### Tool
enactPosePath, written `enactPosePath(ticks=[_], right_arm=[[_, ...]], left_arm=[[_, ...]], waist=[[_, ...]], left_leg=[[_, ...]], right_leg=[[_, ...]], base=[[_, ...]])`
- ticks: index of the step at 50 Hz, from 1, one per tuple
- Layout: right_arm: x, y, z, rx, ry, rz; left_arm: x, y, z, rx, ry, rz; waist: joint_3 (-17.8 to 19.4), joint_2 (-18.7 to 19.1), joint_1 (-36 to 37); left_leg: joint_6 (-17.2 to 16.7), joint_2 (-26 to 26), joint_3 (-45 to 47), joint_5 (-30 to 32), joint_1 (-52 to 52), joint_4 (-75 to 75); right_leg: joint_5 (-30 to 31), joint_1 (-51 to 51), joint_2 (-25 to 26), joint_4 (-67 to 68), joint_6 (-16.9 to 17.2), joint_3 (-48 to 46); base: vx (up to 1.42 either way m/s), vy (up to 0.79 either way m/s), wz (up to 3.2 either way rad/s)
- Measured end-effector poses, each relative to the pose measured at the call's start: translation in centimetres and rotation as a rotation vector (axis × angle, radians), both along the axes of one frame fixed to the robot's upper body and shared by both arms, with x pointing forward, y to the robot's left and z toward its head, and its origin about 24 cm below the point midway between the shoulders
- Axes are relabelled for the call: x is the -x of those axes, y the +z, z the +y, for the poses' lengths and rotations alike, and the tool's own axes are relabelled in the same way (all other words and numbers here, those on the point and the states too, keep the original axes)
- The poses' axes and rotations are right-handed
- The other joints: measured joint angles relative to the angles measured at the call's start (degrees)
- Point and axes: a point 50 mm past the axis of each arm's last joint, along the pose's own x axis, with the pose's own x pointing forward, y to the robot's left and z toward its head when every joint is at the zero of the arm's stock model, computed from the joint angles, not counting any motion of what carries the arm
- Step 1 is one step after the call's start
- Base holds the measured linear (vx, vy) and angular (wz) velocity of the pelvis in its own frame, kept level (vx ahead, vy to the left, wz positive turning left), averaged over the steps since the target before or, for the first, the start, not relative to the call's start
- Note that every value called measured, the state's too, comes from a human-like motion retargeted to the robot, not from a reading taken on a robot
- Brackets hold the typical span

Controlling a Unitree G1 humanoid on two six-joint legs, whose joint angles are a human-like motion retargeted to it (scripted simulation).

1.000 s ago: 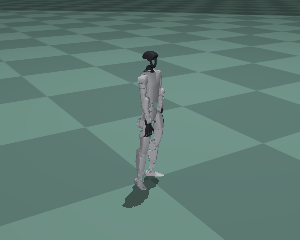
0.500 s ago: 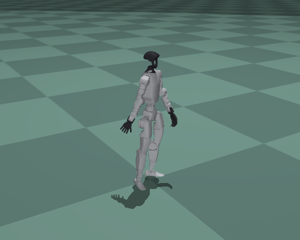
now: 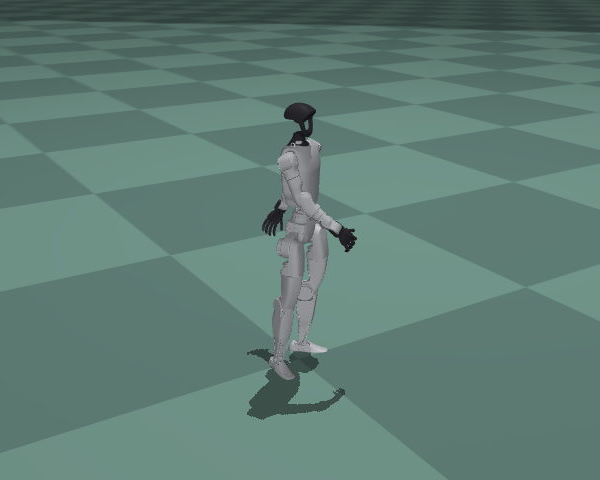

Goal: Upper body actions

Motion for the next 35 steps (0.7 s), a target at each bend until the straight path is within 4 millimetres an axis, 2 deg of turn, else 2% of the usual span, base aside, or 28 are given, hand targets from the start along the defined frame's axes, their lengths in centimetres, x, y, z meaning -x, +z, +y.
enactPosePath(ticks=[2, 5, 7, 9, 12, 15, 18, 20, 23, 25, 27, 30, 33, 35], right_arm=[[2.0, -1.7, -1.3, 0.101, 0.025, 0.025], [6.5, -5.0, -4.0, 0.298, 0.029, 0.136], [10.8, -6.9, -6.7, 0.452, -0.009, 0.274], [15.6, -7.9, -9.7, 0.596, -0.079, 0.456], [23.1, -7.7, -13.6, 0.753, -0.256, 0.763], [29.5, -6.5, -16.1, 0.819, -0.513, 1.006], [33.6, -5.4, -17.3, 0.826, -0.763, 1.081], [35.5, -4.7, -18.0, 0.83, -0.905, 1.084], [37.1, -4.0, -18.9, 0.872, -1.043, 1.065], [37.6, -3.7, -19.2, 0.91, -1.103, 1.051], [37.7, -3.6, -19.1, 0.934, -1.128, 1.047], [37.1, -4.1, -18.3, 0.924, -1.109, 1.05], [34.8, -5.3, -16.7, 0.867, -0.996, 1.027], [32.4, -6.3, -15.6, 0.827, -0.881, 0.974]], left_arm=[[-3.3, -1.8, -0.4, 0.025, 0.016, -0.128], [-8.9, -4.1, -0.6, 0.001, -0.025, -0.278], [-13.3, -5.3, -0.5, -0.016, -0.112, -0.37], [-18.2, -6.0, -0.3, -0.001, -0.225, -0.483], [-25.8, -6.0, -0.3, 0.065, -0.424, -0.693], [-32.8, -4.8, -1.0, 0.128, -0.629, -0.911], [-38.1, -3.0, -1.6, 0.135, -0.813, -1.096], [-40.8, -1.8, -1.8, 0.108, -0.922, -1.193], [-42.9, -0.5, -1.5, 0.025, -1.042, -1.275], [-43.3, -0.2, -1.4, -0.022, -1.098, -1.296], [-42.8, -0.6, -1.4, -0.033, -1.129, -1.276], [-40.4, -1.9, -1.6, 0.017, -1.139, -1.195], [-35.7, -4.0, -1.3, 0.121, -1.097, -1.029], [-31.8, -5.1, -0.7, 0.164, -1.038, -0.893]], waist=[[-0.13, -0.15, -0.09], [-0.69, -0.38, -0.24], [-1.22, -0.48, -0.27], [-1.55, -0.64, -0.25], [-1.44, -1.14, -0.18], [-1.08, -1.56, -0.22], [-0.84, -1.72, -0.5], [-0.83, -1.65, -0.72], [-0.93, -1.4, -1.29], [-0.97, -1.2, -1.47], [-1.02, -0.99, -1.45], [-1.23, -0.69, -1.23], [-1.44, -0.34, -0.97], [-1.55, -0.18, -0.94]], left_leg=[[0.03, 0.03, 0.32, -0.09, 0.07, 0.0], [0.09, 0.16, 0.97, -0.25, -0.04, 0.01], [0.17, 0.2, 1.29, -0.3, -0.29, 0.0], [0.26, 0.18, 1.4, -0.32, -0.53, 0.0], [0.4, 0.05, 1.28, -0.31, -0.89, 0.09], [0.5, -0.04, 1.21, -0.31, -1.21, 0.16], [0.49, -0.06, 1.78, -0.34, -1.28, 0.1], [0.43, 0.02, 2.45, -0.43, -1.24, 0.02], [0.31, 0.16, 3.54, -0.61, -0.99, -0.09], [0.24, 0.25, 4.14, -0.72, -0.82, -0.13], [0.22, 0.29, 4.46, -0.81, -0.67, -0.18], [0.24, 0.32, 4.47, -0.89, -0.54, -0.24], [0.29, 0.33, 4.1, -0.9, -0.28, -0.37], [0.28, 0.37, 4.07, -0.93, 0.0, -0.48]], right_leg=[[0.11, -0.17, 0.01, 0.0, -0.03, 0.27], [0.38, -0.32, -0.06, -0.21, 0.17, -0.48], [0.55, -0.4, -0.12, -0.42, 0.38, -1.37], [0.7, -0.52, -0.24, -0.5, 0.61, -1.86], [0.85, -0.51, -0.53, -0.62, 0.92, -2.69], [0.98, -0.59, -0.8, -0.7, 1.18, -3.17], [1.12, -0.83, -1.05, -0.71, 1.37, -3.26], [1.23, -1.14, -1.17, -0.65, 1.5, -3.03], [1.34, -1.48, -1.25, -0.54, 1.61, -2.64], [1.38, -1.65, -1.25, -0.48, 1.63, -2.39], [1.37, -1.72, -1.19, -0.44, 1.6, -2.14], [1.25, -1.71, -1.04, -0.4, 1.53, -1.84], [1.03, -1.63, -0.68, -0.32, 1.26, -0.96], [0.95, -1.64, -0.44, -0.25, 1.05, -0.22]], base=[[0.0, 0.0, 0.0], [0.0, 0.0, -0.13], [0.0, 0.0, 0.0], [0.0, 0.0, 0.0], [0.0, 0.0, 0.0], [0.0, 0.0, 0.0], [0.0, -0.01, -0.07], [0.0, -0.03, -0.29], [0.01, -0.02, -0.32], [0.0, 0.0, -0.26], [-0.01, 0.0, -0.09], [0.0, 0.0, 0.0], [0.0, 0.0, 0.0], [0.0, 0.0, 0.0]])
